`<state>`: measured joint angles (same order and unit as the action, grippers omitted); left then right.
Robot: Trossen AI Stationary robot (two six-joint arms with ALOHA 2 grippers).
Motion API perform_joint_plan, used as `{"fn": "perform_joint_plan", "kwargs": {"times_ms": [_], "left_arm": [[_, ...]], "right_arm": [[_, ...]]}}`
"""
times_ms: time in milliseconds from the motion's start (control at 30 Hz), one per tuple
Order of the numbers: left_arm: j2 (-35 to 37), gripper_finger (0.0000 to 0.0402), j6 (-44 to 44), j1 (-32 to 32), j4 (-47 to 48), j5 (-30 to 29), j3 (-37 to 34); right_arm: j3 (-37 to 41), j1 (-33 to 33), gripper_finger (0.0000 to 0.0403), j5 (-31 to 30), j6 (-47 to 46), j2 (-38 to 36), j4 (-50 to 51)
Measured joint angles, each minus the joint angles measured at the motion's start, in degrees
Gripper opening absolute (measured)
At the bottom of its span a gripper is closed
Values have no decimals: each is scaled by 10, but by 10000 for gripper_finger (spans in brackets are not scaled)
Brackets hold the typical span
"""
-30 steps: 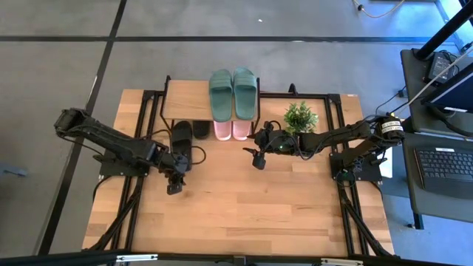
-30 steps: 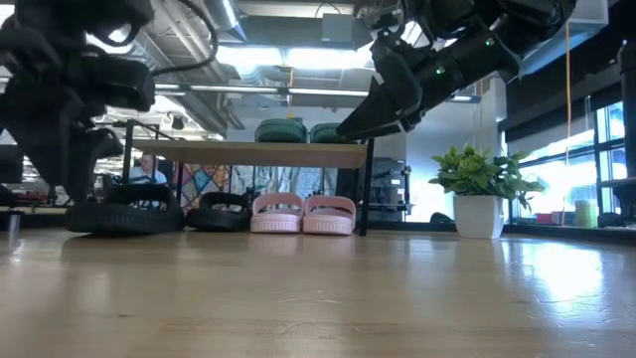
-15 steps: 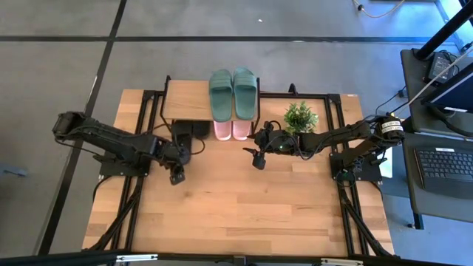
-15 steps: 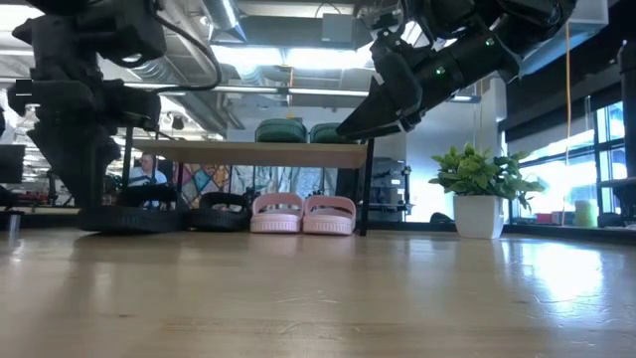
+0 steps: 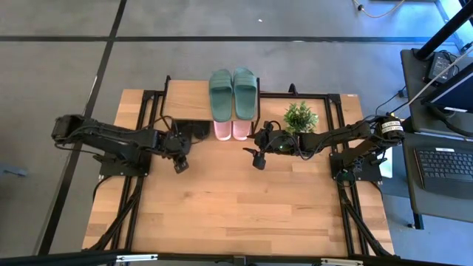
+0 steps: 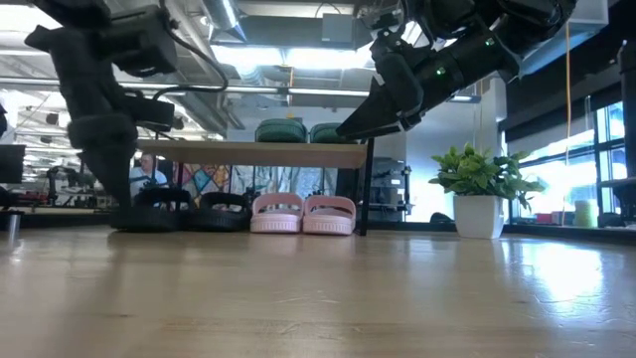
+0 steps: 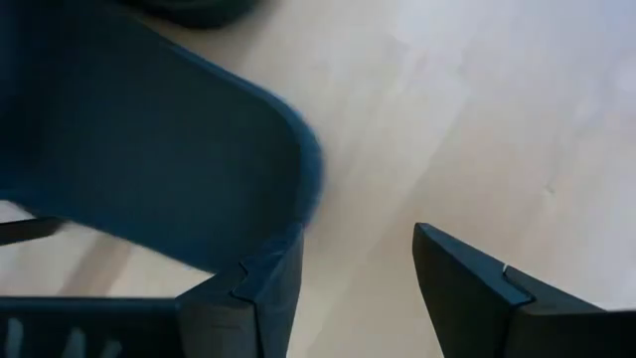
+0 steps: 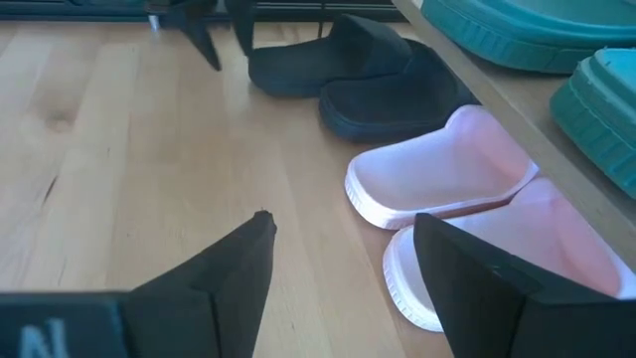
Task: Pick and place slides into the shelf
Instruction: Put the black slide under the shelf
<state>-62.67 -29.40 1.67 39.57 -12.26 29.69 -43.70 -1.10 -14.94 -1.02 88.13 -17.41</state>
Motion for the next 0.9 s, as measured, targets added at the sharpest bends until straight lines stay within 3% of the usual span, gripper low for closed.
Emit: {"fn": "perform_joint_plan", "kwargs": {"times_ms": [367,900], "left_arm": [[0,183,30,63,-2,-53,0],[0,182,105,53,0,-18,0]], "right_arm": [[0,0,242,0,4,0,0],[0,0,242,0,14,0,1]]}}
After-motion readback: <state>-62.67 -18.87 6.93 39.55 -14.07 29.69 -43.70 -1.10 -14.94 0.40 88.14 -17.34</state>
